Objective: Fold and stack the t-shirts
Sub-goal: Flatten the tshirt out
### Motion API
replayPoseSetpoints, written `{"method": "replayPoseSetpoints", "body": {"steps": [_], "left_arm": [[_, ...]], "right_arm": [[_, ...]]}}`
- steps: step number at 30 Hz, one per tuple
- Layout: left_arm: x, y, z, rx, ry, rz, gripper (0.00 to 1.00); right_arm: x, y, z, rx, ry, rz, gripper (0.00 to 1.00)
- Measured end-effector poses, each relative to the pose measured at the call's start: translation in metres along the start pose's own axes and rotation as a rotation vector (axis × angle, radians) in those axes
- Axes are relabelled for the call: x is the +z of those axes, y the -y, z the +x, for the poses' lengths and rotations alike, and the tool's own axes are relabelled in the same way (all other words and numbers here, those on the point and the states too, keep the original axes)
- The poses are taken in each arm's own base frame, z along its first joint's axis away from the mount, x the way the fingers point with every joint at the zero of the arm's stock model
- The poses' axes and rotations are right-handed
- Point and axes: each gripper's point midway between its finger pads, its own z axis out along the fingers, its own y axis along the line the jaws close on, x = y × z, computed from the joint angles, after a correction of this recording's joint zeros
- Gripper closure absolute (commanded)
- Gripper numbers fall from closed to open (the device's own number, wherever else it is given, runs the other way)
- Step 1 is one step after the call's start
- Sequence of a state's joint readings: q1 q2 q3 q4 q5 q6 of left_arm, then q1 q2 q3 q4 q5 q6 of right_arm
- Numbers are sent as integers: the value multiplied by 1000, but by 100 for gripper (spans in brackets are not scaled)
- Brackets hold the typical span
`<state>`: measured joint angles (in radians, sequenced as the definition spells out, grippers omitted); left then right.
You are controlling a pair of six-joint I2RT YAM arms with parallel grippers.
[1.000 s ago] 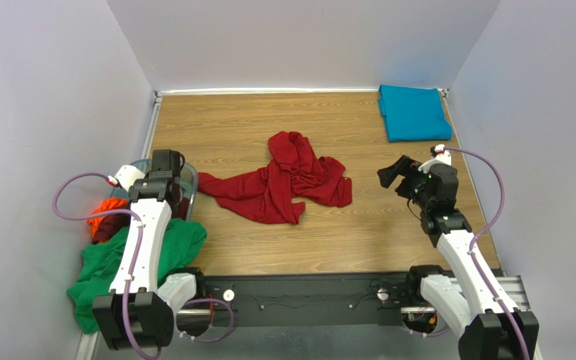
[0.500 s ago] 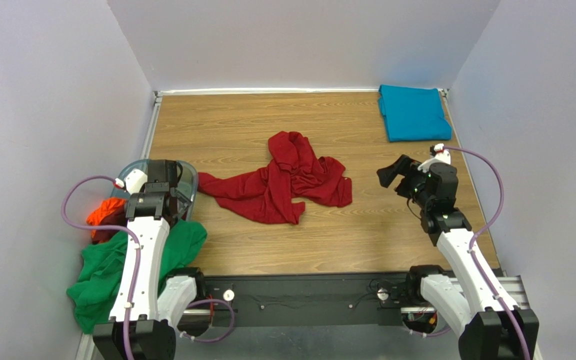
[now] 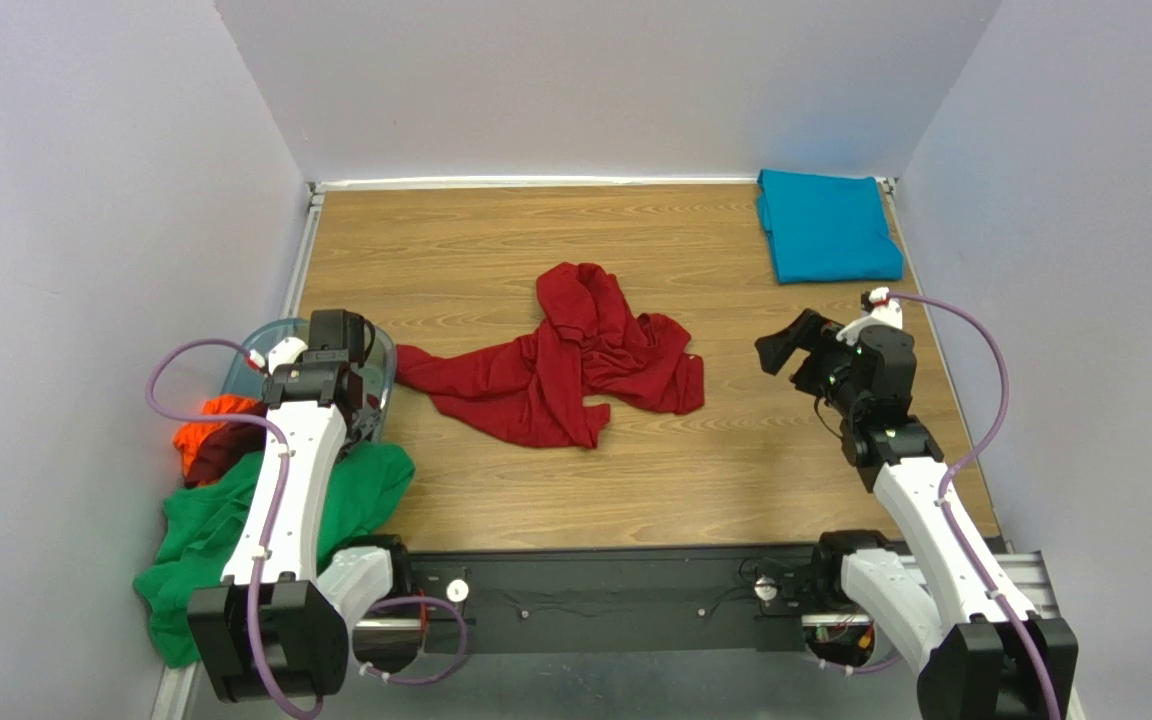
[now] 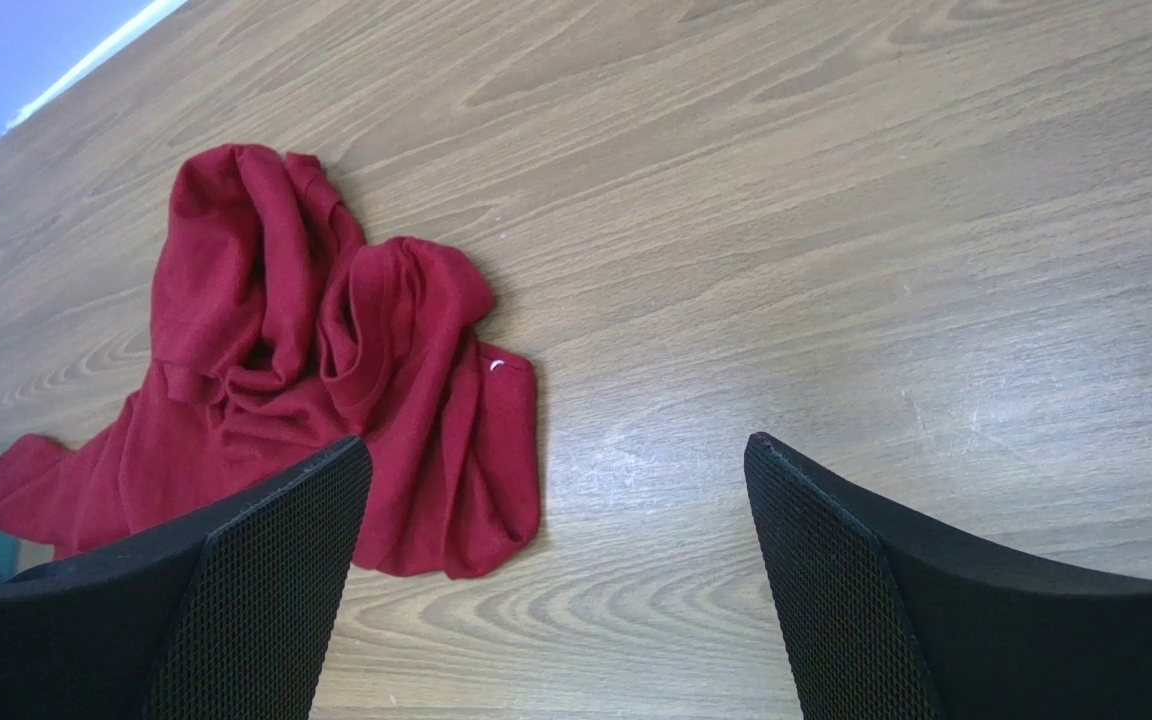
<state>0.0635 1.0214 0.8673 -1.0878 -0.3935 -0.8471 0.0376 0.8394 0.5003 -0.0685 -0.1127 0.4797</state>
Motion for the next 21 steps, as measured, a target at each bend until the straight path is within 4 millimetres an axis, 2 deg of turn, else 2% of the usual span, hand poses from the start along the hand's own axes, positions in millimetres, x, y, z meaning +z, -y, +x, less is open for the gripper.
{"method": "replayPoseSetpoints", "body": {"steps": [2,10,15,18,21], "left_arm": [[1,0,0,14,-2,-1,100],[0,-1,0,23,1,3,100],[-8,-2,-3,9,23,28,100],[-21,7,-15,-5,61,91,100],[-50,25,-47,-39,148,192,100]], "right_arm": [[0,1,-1,1,4,7,0],[-2,3,-6,1,30,24,0],[-2,4,-7,1,33,29,0],[-2,4,-7,1,33,29,0],[-2,4,-7,1,33,30,0]]}}
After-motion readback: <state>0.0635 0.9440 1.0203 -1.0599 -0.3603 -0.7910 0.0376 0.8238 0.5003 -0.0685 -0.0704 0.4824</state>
